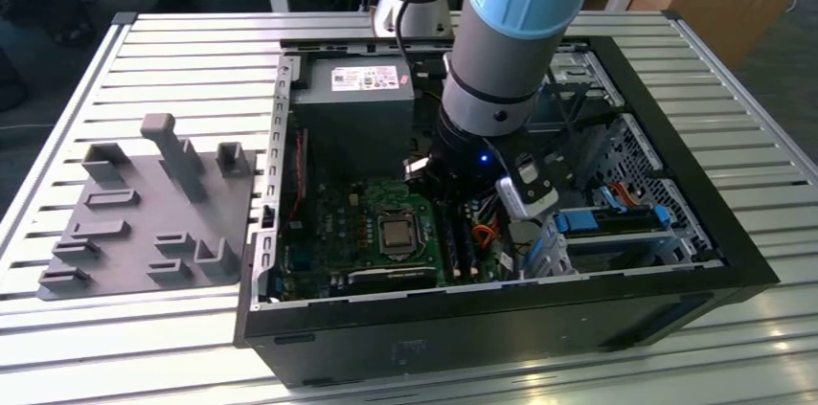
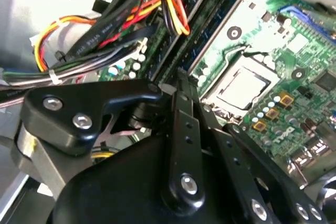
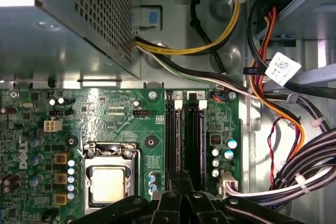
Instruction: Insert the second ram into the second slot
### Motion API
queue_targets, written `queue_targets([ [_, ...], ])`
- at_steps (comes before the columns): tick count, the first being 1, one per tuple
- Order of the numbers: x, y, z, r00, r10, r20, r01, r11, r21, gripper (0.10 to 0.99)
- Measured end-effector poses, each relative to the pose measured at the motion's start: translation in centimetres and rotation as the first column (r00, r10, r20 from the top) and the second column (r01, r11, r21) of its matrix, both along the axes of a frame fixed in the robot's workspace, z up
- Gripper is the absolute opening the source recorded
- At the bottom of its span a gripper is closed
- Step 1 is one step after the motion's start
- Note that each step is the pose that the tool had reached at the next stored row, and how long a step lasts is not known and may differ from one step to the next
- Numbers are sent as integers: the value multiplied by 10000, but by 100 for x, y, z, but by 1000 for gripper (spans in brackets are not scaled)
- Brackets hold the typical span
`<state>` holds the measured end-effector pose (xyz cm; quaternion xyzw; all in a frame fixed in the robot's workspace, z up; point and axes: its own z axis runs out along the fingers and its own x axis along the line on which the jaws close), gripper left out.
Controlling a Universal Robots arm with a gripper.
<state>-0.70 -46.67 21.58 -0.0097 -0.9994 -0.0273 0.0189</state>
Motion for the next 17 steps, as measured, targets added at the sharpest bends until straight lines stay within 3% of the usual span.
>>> queue_targets([
  [9, 0, 0, 227, 10000, 1, -2, -1, 10000, 6, 106],
  [17, 0, 0, 257, 10000, 1, -4, -1, 10000, 9, 106],
])
